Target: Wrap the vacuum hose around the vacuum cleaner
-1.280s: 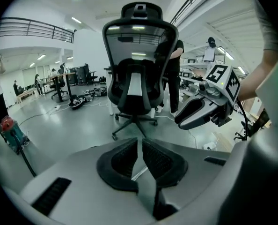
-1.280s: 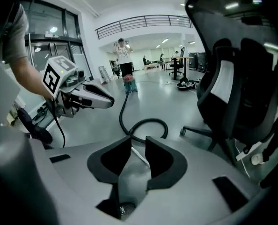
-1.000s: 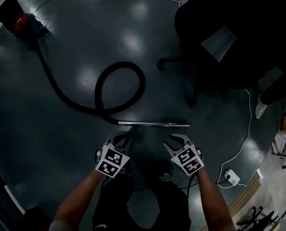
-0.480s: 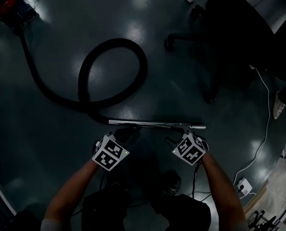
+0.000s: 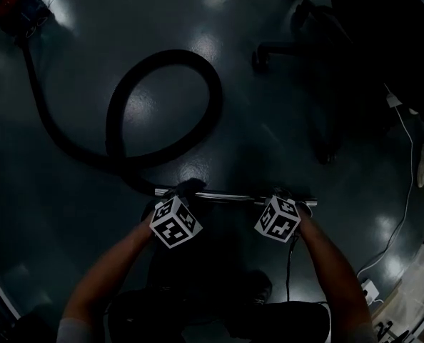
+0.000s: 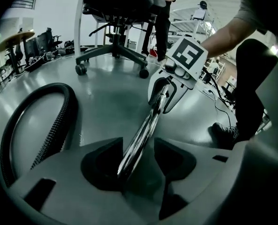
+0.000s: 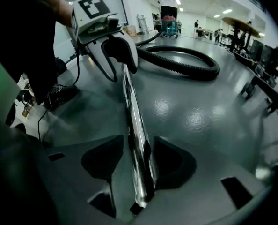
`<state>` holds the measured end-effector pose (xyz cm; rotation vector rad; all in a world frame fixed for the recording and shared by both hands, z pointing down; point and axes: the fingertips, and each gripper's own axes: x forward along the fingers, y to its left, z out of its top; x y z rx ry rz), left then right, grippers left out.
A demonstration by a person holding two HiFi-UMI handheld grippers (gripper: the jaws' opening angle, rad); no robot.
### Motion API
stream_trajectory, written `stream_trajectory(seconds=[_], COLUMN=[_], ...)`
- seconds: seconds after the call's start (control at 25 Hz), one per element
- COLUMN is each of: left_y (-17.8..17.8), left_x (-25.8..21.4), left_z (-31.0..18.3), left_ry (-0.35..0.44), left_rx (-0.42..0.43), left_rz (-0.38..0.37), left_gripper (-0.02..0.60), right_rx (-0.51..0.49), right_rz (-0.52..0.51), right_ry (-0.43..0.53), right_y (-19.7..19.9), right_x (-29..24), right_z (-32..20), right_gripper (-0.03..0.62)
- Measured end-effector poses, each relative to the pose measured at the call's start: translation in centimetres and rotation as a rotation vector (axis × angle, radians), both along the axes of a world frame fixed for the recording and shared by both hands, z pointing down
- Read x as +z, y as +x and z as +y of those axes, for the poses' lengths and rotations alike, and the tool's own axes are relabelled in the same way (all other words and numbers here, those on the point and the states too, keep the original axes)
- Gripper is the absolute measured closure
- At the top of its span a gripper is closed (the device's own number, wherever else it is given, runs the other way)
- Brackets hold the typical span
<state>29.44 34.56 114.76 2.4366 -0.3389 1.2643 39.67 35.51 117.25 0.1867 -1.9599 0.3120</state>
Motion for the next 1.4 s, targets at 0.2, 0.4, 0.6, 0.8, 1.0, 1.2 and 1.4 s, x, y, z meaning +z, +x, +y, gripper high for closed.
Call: stream_trajectory(seconds=[0.2,0.4,0.6,0.8,1.0,1.2,1.4], left_y=[0.5,1.4,2.0,2.7,4.1,4.0,2.2], left_x=[1.8,0.9,-2.2,-4.3,-8.7,-16.9,-27.2], left_z=[0.6,1.5,1.0,3.5,7.0,9.1,9.9], left_ry=[-0.008,0.039,0.067,0.052,-0.029,-0.086,-0.108], left_rx=[0.112,0.227,0.246,0.356,0.392,0.436,0.478], left_rz=[-0.033,-0.041,-0.027,-0.053,-0.022,-0.01,-0.044], left_gripper=[0.382,0.382,0.382,0.382,0.39,0.399,0.4], right_rx=[-0.184,-0.216,-0.232,-0.252,-0.273,-0.234,-0.195], right_rz=[0.073,0.005,-0.055,0.005,0.062,0.013,-0.05], right_ry=[0.045,0.02,0.0,-0.041,-0.098,-0.178,-0.226], right_y=[0.0,-0.4,-1.6,-2.0,-0.9,-0.9,-2.3], right_x=[1.7,-1.3,-8.0,-13.5,-18.6,-26.2,-36.1], right_z=[0.5,0.9,0.8,2.6,5.7,7.3,8.2], right_gripper=[0.419,0.425,0.427,0.428,0.428,0.428,0.428])
